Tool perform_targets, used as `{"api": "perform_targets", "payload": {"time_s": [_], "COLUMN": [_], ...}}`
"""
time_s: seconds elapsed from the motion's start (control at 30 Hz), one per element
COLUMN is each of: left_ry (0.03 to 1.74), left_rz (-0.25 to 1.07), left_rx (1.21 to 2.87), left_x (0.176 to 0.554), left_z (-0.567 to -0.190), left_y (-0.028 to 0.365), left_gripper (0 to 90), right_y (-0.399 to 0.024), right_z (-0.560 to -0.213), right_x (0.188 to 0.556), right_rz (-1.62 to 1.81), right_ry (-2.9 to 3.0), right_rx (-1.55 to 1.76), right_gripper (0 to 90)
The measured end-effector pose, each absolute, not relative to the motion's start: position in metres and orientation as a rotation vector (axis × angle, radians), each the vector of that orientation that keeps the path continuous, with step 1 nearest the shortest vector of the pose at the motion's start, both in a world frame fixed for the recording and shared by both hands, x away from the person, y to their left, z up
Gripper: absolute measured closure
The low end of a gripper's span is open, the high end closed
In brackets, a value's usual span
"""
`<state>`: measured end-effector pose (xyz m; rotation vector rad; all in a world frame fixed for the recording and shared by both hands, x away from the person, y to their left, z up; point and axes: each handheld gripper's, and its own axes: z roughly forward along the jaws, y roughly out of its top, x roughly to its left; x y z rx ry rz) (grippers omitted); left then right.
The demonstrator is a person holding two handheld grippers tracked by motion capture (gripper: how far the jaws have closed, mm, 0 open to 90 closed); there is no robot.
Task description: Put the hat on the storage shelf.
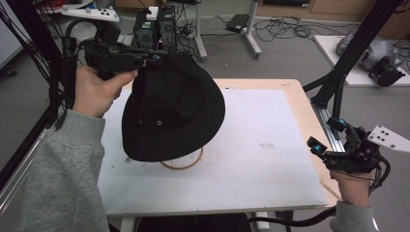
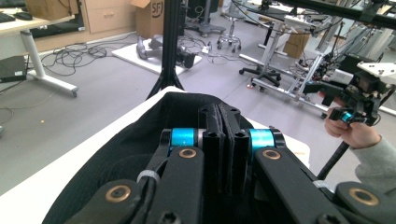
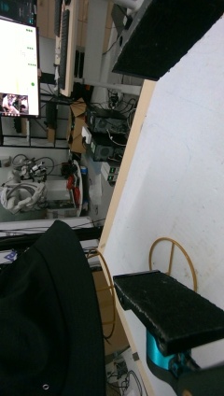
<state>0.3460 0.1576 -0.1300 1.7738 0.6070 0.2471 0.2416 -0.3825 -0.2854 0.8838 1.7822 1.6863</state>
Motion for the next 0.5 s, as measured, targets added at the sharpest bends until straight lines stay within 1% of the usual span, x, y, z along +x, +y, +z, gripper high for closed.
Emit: {"api": "perform_targets", "payload": {"time_s": [0.5], "left_ry": [0.611], "left_rz": [0.255], "left_rx": [1.816], "left_x": [0.353], "left_z": [-0.160], "left_y": [0.147], "left_gripper": [87.6], "right_y": [-0.377], "right_z": [-0.286], "right_x": [0.242], "right_rz": [1.682], "right_ry": [1.801], "right_rx": [0.880], "right_gripper": [0.8]}}
